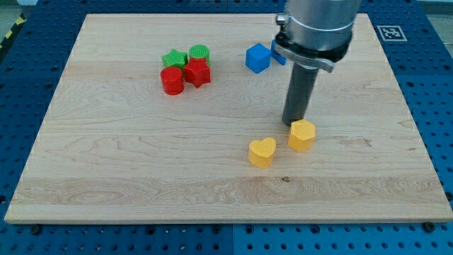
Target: Push the yellow hexagon into the yellow heart
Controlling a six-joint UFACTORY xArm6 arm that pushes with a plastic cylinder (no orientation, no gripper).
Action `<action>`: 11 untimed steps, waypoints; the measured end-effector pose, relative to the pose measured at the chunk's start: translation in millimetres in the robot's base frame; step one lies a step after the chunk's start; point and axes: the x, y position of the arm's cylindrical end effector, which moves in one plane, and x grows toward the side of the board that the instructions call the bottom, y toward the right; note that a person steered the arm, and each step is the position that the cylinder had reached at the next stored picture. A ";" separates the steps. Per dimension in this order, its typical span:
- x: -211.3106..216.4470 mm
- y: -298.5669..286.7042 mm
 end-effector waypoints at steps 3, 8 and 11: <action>18.9 19.4; 49.9 -12.4; -35.1 54.6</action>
